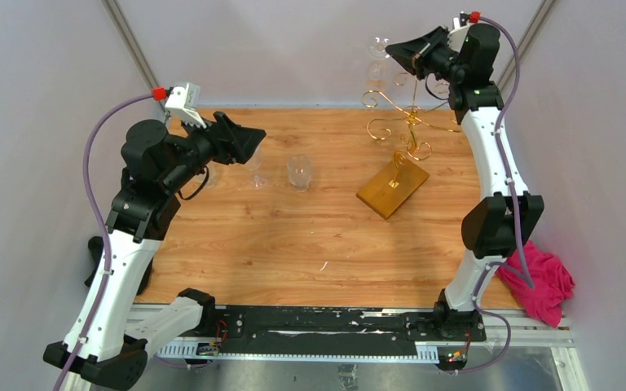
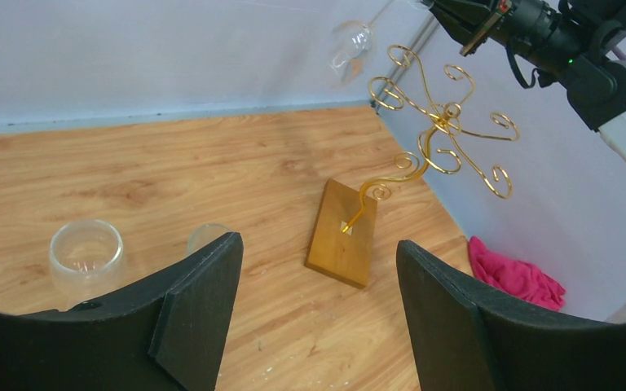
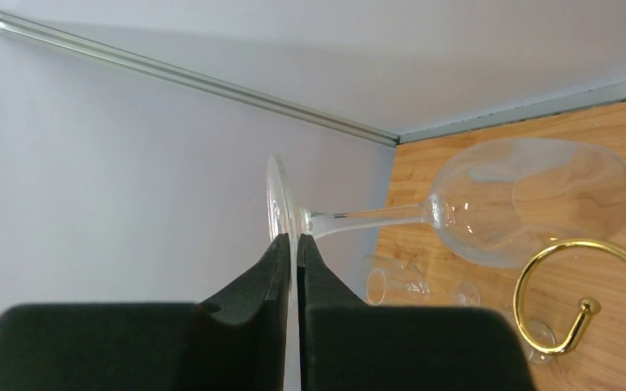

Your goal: Take the wine glass off the wine glass rack

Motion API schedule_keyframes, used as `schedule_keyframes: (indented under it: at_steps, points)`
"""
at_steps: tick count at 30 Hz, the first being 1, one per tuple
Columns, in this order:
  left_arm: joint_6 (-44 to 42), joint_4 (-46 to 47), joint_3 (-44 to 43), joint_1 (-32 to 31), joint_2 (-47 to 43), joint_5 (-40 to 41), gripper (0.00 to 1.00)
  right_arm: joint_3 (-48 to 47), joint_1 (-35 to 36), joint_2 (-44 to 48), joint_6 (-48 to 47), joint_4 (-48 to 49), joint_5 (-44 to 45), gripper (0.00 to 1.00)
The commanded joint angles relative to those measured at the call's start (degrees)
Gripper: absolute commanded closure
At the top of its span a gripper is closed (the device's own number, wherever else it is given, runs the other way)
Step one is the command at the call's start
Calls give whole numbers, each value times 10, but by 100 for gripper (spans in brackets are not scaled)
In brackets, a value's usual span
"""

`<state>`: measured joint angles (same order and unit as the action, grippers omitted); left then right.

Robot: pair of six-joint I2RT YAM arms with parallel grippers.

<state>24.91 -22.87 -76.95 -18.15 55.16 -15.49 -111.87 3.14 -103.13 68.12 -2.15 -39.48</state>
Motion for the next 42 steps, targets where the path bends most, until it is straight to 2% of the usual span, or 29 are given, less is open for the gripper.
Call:
schedule_keyframes:
  at_steps: [1,12,25,35,40,42]
  points:
    - [-6,-5,-2,-3,-10,-4,25,-58,6,-18,5,4,-17,100]
    - [-9,-6,2,-3,-6,0,25,-139,-26,-53,11,2,-18,100]
    - [-1,5,11,-3,7,-7,25,-117,-157,-6,25,18,-46,100]
    - [-1,19,22,-3,18,-2,25,26,-264,121,-6,49,-66,100]
    - [10,43,39,-3,34,-12,25,78,-302,214,-50,25,-76,100]
    - [15,50,41,-3,41,-20,25,88,-311,252,-72,-14,-79,100]
